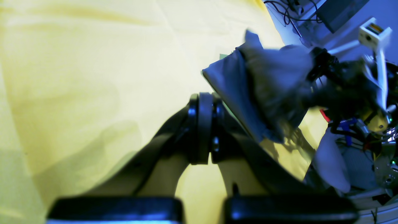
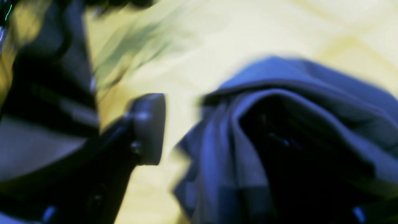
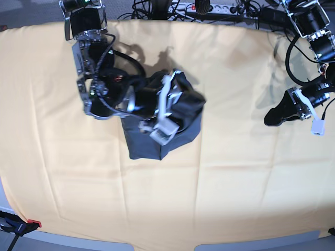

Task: Fold the T-shirt properly
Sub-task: 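Lift the strip end with the right gripper and fold it over the shirt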

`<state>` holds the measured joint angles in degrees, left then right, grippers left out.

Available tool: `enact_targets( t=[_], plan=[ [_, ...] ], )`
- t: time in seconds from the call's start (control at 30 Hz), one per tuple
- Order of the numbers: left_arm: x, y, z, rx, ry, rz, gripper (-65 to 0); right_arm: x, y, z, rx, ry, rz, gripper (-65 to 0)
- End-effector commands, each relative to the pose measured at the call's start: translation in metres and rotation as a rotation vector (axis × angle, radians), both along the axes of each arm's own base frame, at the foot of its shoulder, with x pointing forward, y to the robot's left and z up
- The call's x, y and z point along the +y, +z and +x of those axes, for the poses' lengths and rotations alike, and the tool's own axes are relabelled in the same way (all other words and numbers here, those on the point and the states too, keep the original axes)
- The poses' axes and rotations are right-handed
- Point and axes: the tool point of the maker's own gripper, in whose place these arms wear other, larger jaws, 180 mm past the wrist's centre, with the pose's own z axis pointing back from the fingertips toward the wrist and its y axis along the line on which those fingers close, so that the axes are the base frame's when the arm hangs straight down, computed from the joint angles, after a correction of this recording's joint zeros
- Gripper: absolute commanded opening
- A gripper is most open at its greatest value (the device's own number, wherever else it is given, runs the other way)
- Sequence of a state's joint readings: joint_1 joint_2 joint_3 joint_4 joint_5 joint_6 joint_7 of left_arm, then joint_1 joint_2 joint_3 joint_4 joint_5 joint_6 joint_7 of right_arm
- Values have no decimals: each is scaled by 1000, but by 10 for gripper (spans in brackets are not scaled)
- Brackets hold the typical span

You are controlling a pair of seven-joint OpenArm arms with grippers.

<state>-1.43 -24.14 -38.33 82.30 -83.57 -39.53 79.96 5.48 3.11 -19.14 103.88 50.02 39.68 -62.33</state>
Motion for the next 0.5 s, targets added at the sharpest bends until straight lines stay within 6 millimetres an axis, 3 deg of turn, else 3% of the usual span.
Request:
enact_targets(
  t=[0.0,0.07,0.13,0.33,0.4,0.47],
  plan=[
    [5,16,5,-54,0,10,-650,13,21,0,-52,41,49,-256],
    [6,17,5,-54,0,12,-650,25,22,-4,-102,98,3,-256],
    [6,17,5,-54,0,12,-650,27,21,6,-180,106,-83,-256],
    [8,18,5,-48,3,16,-650,-3,36,64,-319,-54,-222,-267],
    [8,18,5,-40,6,10,-650,-20,46,82,-327,-138,-189,-357],
    [7,20,6,-44,2,13,-650,-41,49,97,-343,-222,-184,-588]
  ],
)
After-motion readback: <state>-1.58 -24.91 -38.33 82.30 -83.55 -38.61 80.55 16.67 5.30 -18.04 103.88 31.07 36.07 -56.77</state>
